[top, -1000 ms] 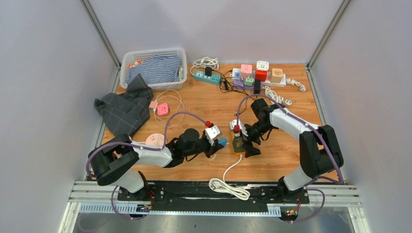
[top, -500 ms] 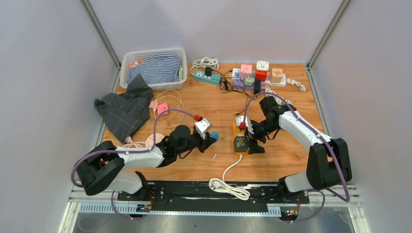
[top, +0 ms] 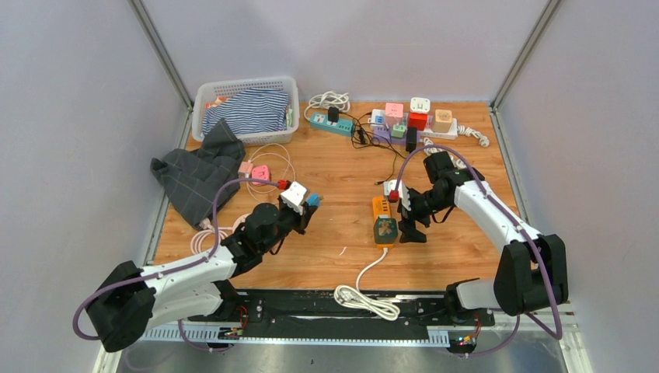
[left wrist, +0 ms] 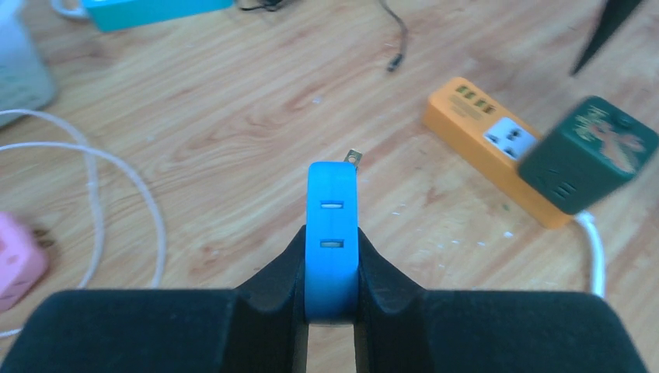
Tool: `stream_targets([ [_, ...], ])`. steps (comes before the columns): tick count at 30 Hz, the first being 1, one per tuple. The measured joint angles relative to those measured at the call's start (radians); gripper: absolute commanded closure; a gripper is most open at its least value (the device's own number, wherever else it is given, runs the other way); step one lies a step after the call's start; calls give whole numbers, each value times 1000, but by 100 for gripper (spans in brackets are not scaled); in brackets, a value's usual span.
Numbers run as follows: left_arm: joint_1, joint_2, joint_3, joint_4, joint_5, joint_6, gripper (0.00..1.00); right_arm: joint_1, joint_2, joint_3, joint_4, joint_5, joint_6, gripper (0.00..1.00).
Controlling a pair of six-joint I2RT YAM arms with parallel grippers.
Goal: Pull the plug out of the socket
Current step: Place the plug at the center of the board.
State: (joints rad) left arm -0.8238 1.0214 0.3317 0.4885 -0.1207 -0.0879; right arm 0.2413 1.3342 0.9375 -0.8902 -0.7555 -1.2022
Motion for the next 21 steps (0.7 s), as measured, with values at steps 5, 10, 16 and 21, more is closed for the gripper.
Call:
stream_targets([
  [5,74,-46,-3,-42,-84,-15,100,-8,-13,0,7,5,14,0],
  [10,155,-40,-3,-68,-99,-58,100,-13,-14,0,8,6,18,0],
  [16,223,-33,-3,-80,-144,-114,100,-13,-13,0,9,7,31,0],
  [21,267,-33,-9,-80,-219,-158,100,-13,-13,0,16,8,34,0],
])
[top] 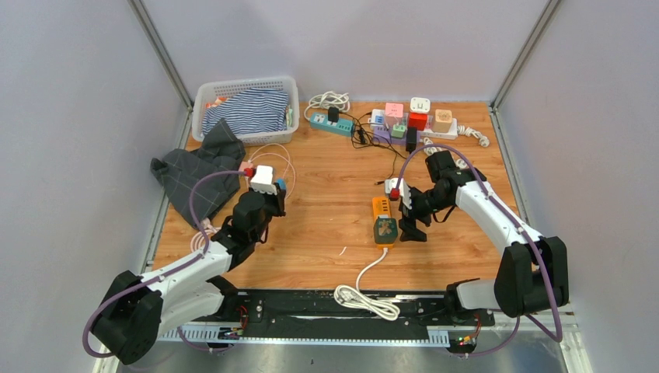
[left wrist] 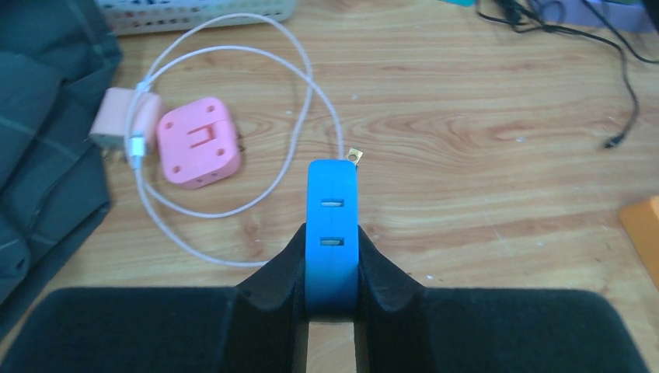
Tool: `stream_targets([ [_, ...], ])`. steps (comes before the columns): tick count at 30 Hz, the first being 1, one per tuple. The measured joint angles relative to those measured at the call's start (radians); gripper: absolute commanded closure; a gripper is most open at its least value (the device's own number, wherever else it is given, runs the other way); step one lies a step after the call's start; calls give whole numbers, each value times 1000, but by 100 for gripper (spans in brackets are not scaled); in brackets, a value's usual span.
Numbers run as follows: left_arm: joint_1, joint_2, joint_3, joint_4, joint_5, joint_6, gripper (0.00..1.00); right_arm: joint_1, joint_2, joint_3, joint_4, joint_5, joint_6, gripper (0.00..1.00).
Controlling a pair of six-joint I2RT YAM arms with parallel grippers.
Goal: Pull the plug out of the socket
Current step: Place the plug at the center of the board.
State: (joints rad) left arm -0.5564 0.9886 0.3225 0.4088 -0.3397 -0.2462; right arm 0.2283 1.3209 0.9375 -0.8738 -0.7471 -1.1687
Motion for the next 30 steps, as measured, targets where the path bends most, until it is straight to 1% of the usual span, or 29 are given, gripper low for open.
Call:
stream_targets([
  [5,52,14,-10,-2,-58,-51,100,0,0,0,6,0,3,0],
  [10,98,51,-10,-10,-86,-100,94,0,1,0,8,0,3,0],
  [16,140,103,3,-58,-103,-155,93,0,7,0,10,0,4,0],
  [20,157,124,23,-99,-136,-198,88,0,7,0,10,0,4,0],
  [22,162,130,34,-121,-157,-220,81,0,7,0,10,0,4,0],
  [23,164,135,40,-135,-171,-233,80,0,7,0,10,0,4,0],
  [27,175,175,85,-199,-212,-277,79,0,10,0,11,0,5,0],
  [30,183,234,143,-258,-237,-309,77,0,14,0,11,0,5,0],
])
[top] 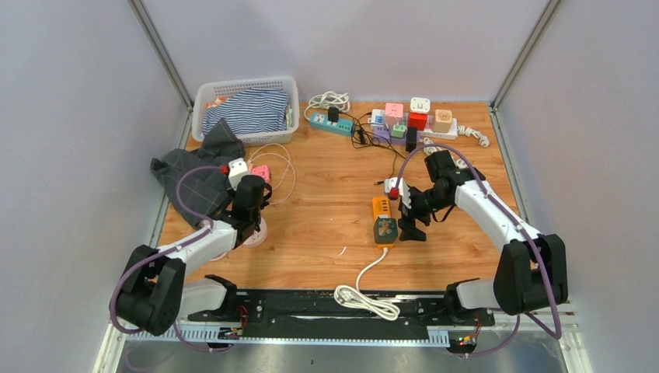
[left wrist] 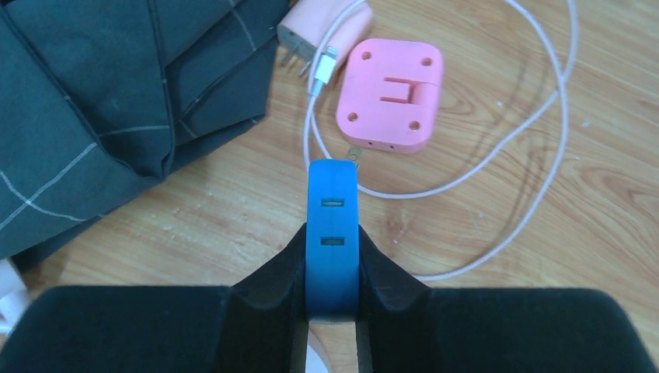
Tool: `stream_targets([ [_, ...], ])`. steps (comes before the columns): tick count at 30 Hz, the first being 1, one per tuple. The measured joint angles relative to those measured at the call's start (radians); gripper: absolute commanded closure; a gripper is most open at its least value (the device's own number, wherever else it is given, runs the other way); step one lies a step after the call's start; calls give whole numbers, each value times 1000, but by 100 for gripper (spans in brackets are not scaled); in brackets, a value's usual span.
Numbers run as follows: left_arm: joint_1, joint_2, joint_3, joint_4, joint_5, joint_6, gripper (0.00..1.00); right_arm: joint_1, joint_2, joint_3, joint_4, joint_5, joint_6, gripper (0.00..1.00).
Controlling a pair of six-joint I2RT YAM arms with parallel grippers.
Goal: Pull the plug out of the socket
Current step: Place the plug at the center of the board.
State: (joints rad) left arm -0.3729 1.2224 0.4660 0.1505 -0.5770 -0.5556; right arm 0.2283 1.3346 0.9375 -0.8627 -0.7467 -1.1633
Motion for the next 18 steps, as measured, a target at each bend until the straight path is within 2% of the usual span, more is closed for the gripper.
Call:
stream_targets([
  [2,7,38,41,-51,-16,-24,69,0,0,0,0,0,0,0],
  [6,22,143,167,-230,-80,-109,65,0,2,0,2,0,0,0],
  [9,32,229,261,-336,-111,-146,33,0,4,0,2,0,0,0],
  [11,34,269,295,-383,-123,-163,24,0,4,0,3,0,0,0],
  [18,36,270,294,-452,-139,-181,19,0,4,-13,3,0,0,0],
])
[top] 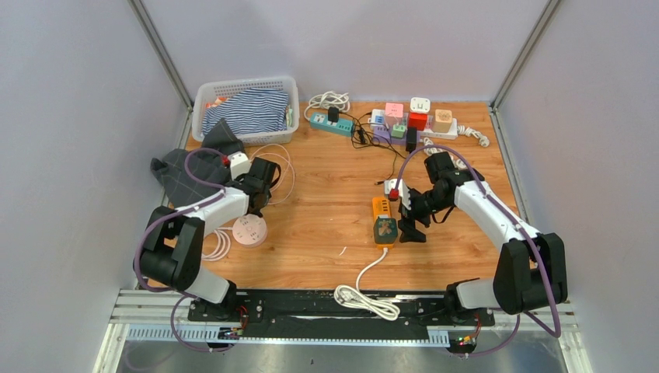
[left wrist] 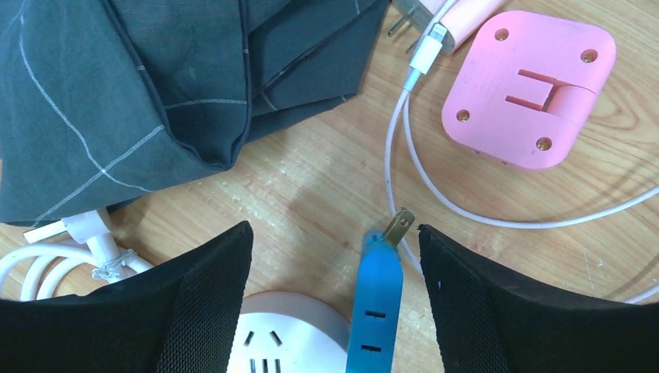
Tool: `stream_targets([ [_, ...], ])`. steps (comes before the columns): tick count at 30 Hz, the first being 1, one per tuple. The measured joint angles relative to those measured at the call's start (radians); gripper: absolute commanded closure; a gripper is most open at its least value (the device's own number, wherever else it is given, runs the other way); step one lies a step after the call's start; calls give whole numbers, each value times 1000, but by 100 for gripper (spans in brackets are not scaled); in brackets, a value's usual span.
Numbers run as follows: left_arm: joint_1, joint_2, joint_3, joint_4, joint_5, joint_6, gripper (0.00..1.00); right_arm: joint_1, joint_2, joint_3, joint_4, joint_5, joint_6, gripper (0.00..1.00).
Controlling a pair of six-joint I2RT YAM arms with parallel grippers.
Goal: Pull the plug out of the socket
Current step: Place the plug at the center of the board, then remove the plug from the socket.
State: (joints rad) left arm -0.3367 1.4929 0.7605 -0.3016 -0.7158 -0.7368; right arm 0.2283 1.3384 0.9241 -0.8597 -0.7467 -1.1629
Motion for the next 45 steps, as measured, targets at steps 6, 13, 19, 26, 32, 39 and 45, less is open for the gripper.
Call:
stream_targets([
  [6,0,-60,-23,1,3,8,18,0,0,-1,0,0,0,0],
  [13,0,-190,-74,16,66,34,16,0,0,-4,0,0,0,0],
  [19,-17,-341,-133,62,160,71,18,-7,-7,-4,0,0,0,0],
  [26,-73,-495,-219,171,403,135,20,-9,-81,-27,2,0,5,0],
  [32,-217,-572,-240,251,656,253,23,-9,-114,-79,11,0,14,0],
  [39,-434,-451,-163,279,893,456,16,-17,-68,-81,11,45,58,0],
  [45,-579,-337,-98,285,933,632,0,-114,-49,-15,-9,39,110,0],
])
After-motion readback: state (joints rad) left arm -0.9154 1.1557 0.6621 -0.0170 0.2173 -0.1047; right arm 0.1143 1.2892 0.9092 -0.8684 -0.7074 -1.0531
